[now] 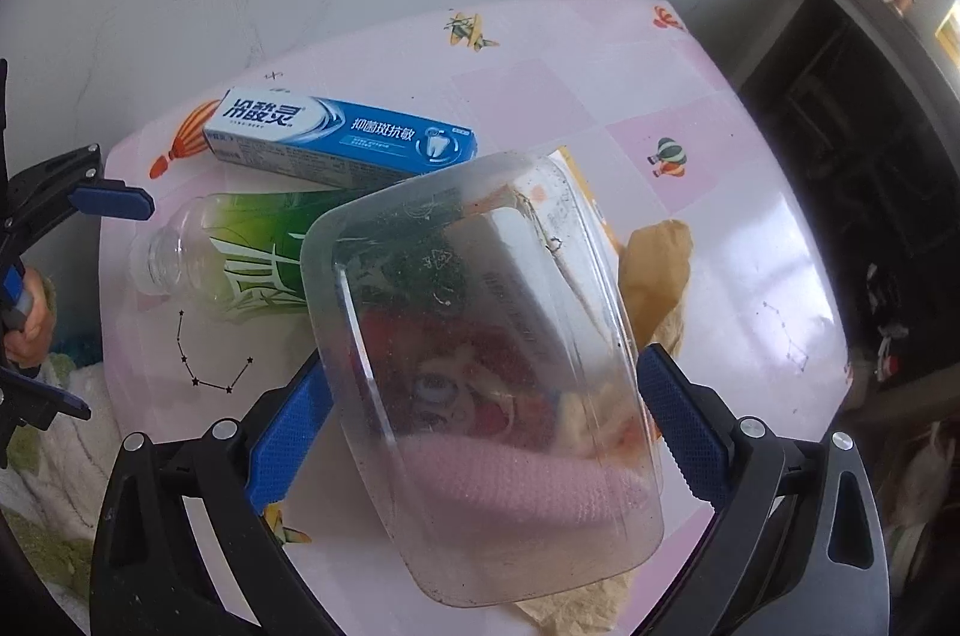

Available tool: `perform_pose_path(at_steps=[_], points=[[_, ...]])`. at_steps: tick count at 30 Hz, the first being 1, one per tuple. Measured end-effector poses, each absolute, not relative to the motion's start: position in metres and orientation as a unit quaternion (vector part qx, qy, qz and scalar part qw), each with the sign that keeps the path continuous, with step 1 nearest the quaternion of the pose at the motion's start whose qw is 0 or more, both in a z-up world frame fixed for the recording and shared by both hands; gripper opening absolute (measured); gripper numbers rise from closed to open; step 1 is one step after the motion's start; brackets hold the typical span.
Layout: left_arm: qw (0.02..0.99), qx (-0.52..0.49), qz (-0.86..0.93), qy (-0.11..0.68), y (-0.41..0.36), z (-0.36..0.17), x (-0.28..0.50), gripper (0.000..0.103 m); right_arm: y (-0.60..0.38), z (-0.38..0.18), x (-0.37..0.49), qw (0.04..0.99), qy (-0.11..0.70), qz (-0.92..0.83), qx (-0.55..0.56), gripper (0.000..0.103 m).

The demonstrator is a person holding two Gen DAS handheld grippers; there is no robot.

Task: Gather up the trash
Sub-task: 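Grasp the clear plastic box with the right gripper and lift it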

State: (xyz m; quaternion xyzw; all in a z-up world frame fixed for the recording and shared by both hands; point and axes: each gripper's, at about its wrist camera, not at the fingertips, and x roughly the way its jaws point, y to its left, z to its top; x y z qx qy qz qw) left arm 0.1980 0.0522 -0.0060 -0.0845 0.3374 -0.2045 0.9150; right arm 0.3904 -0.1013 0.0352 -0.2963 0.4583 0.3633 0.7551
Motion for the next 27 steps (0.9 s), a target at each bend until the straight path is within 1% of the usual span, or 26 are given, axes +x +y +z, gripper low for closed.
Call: perform_pose_path(at_steps=[5,7,13,18,22,27], points=[[0.914,-0.094,-0.212,0.333,0.056,-0.009,0.199,0.091,-0.1,0.032,0.385,0.763,0.454,0.344,-0.307,0.094],[0.913,-0.101,-0.213,0.334,0.058,-0.009,0.2,0.088,-0.102,0.035,0.386,0.771,0.45,0.337,-0.3,0.09],[0.912,-0.114,-0.217,0.328,0.061,-0.005,0.194,0.085,-0.117,0.058,0.371,0.803,0.425,0.33,-0.257,0.088],[0.91,-0.114,-0.229,0.327,0.054,-0.001,0.187,0.083,-0.147,0.091,0.355,0.845,0.397,0.307,-0.184,0.088],[0.904,-0.114,-0.248,0.328,0.041,0.001,0.182,0.079,-0.188,0.11,0.332,0.874,0.392,0.267,-0.103,0.088],[0.89,-0.117,-0.273,0.345,0.016,-0.003,0.189,0.071,-0.242,0.103,0.289,0.881,0.422,0.215,0.006,0.088]])
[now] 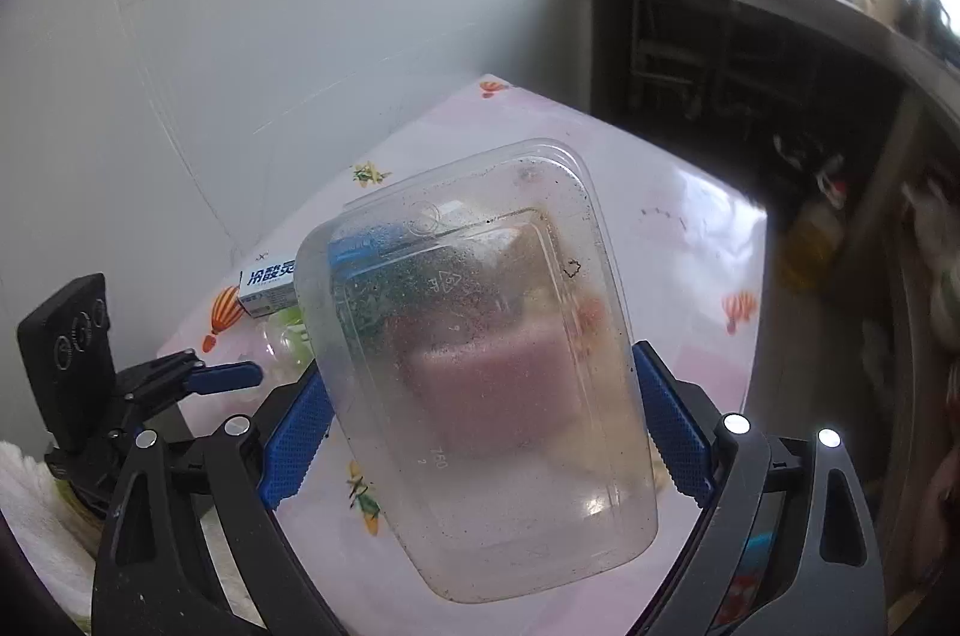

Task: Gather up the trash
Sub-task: 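Grasp the clear plastic box with the right gripper and lift it, then grasp the pink knitted sponge with the left gripper while the right holds the box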

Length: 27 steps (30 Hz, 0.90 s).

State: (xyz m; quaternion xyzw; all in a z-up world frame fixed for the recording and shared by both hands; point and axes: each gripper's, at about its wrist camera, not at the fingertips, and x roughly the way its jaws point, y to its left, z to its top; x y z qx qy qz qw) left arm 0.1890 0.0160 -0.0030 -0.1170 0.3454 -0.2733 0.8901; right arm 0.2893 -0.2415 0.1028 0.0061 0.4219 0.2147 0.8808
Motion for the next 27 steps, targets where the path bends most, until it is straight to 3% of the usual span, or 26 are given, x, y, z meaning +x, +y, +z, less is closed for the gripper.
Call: perform_pose_path(at_steps=[5,15,18,20,27], points=[[0.88,-0.124,-0.265,0.375,-0.015,-0.017,0.215,0.059,-0.271,0.066,0.253,0.869,0.469,0.144,0.068,0.088],[0.878,-0.125,-0.192,0.42,-0.059,-0.05,0.261,0.05,-0.285,0.033,0.234,0.864,0.48,0.088,0.123,0.088],[0.879,-0.136,-0.174,0.423,-0.062,-0.058,0.267,0.036,-0.287,0.028,0.23,0.863,0.481,0.085,0.128,0.088],[0.88,-0.14,-0.172,0.419,-0.061,-0.059,0.269,0.019,-0.29,0.024,0.229,0.862,0.482,0.083,0.134,0.088],[0.888,-0.134,-0.194,0.395,-0.061,-0.045,0.254,0.012,-0.289,0.019,0.228,0.86,0.484,0.08,0.137,0.088]])
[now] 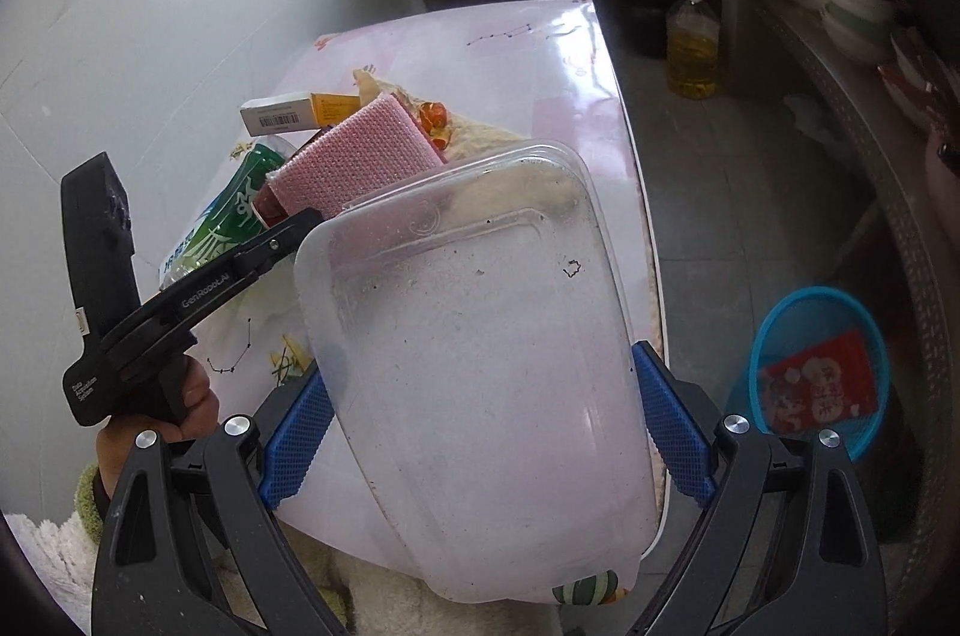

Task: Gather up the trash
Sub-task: 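Grasp the pink knitted sponge with the left gripper while the right holds the box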

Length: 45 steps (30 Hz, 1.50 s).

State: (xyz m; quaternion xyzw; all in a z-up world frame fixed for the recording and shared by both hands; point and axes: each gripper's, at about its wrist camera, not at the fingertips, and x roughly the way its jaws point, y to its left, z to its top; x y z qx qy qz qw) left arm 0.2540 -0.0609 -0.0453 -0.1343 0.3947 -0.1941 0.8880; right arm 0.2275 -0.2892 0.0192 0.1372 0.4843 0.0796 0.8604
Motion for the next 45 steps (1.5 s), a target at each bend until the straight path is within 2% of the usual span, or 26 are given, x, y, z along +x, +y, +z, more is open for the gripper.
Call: perform_pose_path(at_steps=[3,7,9,10,15,20,21,23,26,32,38,45], points=[[0.903,-0.088,-0.202,0.37,-0.06,-0.029,0.234,0.011,-0.285,0.021,0.227,0.862,0.485,0.074,0.126,0.088],[0.926,0.042,-0.203,0.316,-0.065,-0.013,0.189,0.008,-0.281,0.021,0.225,0.864,0.485,0.071,0.116,0.088],[0.926,0.108,-0.206,0.297,-0.07,-0.013,0.168,0.001,-0.28,0.022,0.224,0.865,0.483,0.068,0.114,0.088],[0.922,0.142,-0.209,0.292,-0.073,-0.016,0.157,0.001,-0.28,0.023,0.223,0.866,0.483,0.069,0.115,0.088],[0.888,0.181,-0.258,0.336,-0.076,-0.034,0.131,0.004,-0.281,0.023,0.219,0.866,0.483,0.065,0.116,0.088],[0.873,0.11,-0.297,0.371,-0.061,-0.035,0.127,0.042,-0.286,0.023,0.211,0.866,0.483,0.056,0.119,0.088],[0.874,0.093,-0.3,0.37,-0.06,-0.033,0.128,0.046,-0.288,0.023,0.21,0.866,0.484,0.053,0.119,0.088],[0.871,0.063,-0.307,0.378,-0.055,-0.029,0.136,0.069,-0.292,0.023,0.207,0.866,0.484,0.047,0.121,0.088],[0.865,0.066,-0.303,0.395,-0.067,-0.03,0.15,0.081,-0.297,0.022,0.205,0.864,0.485,0.037,0.13,0.088],[0.86,0.137,-0.299,0.39,-0.108,-0.046,0.166,0.089,-0.302,0.018,0.201,0.859,0.495,0.023,0.131,0.088],[0.839,0.178,-0.296,0.42,-0.133,-0.064,0.19,0.089,-0.305,0.013,0.202,0.852,0.504,0.025,0.137,0.089],[0.837,0.151,-0.281,0.445,-0.128,-0.067,0.21,0.088,-0.303,0.007,0.206,0.846,0.514,0.034,0.138,0.089]])
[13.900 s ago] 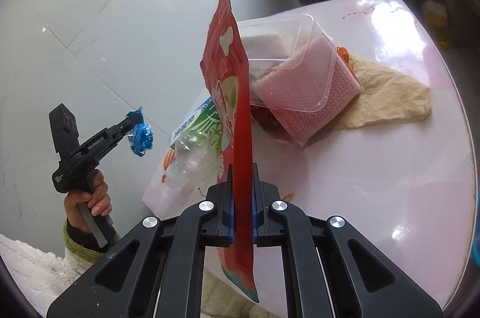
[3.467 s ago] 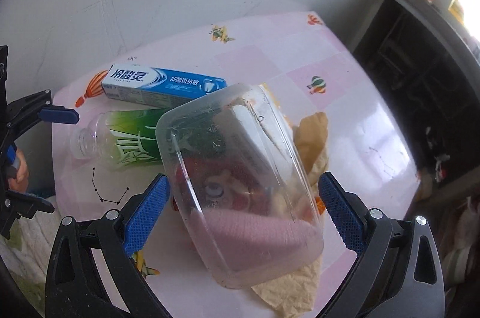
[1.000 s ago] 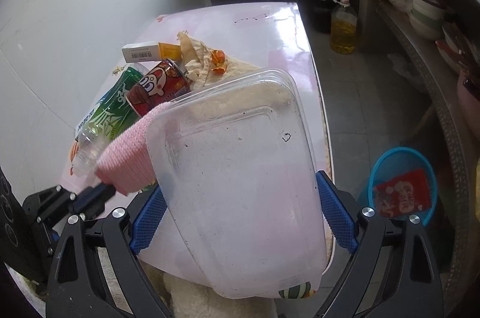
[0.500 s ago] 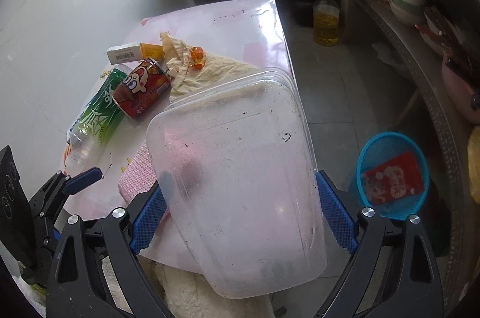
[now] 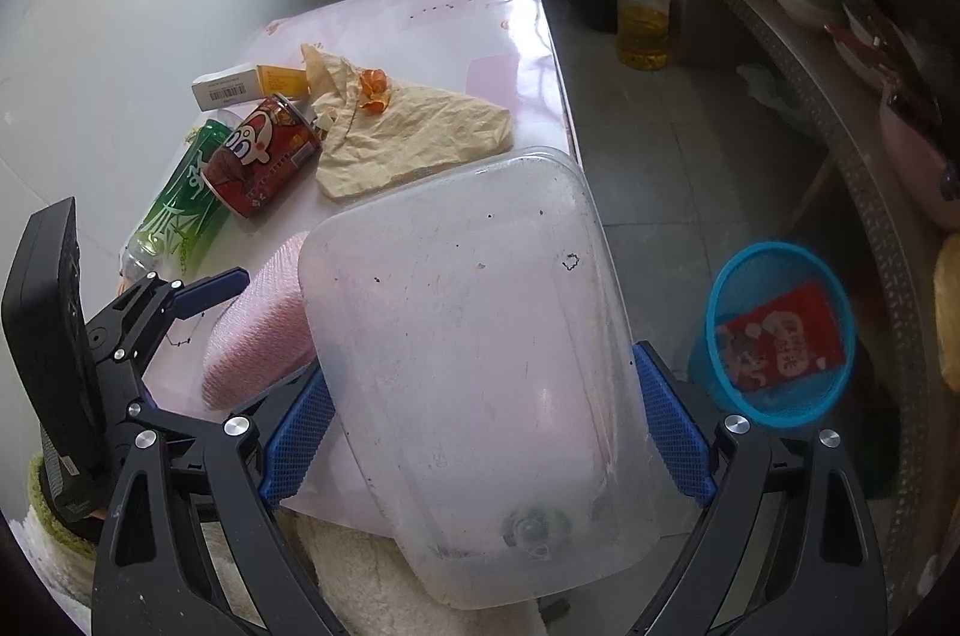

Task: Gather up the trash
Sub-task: 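Grasp the pink knitted sponge with the left gripper while the right holds the box, then lift the pink sponge with the left gripper while the right carries the box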

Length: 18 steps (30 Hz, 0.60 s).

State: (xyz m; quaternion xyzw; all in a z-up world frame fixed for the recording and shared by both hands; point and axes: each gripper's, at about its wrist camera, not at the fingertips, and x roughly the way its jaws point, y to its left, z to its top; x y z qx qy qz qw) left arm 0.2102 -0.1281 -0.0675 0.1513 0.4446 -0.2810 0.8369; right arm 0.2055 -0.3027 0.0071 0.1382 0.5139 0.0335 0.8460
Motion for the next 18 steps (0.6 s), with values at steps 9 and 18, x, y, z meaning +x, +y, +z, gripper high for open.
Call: perform_pose_path(at_steps=[9,18], points=[[0.832,0.09,-0.245,0.489,-0.099,-0.078,0.214,0.068,-0.291,0.008,0.21,0.845,0.515,0.047,0.134,0.089],[0.84,0.044,-0.197,0.503,-0.058,-0.073,0.2,0.058,-0.274,0.011,0.218,0.843,0.519,0.065,0.123,0.089]])
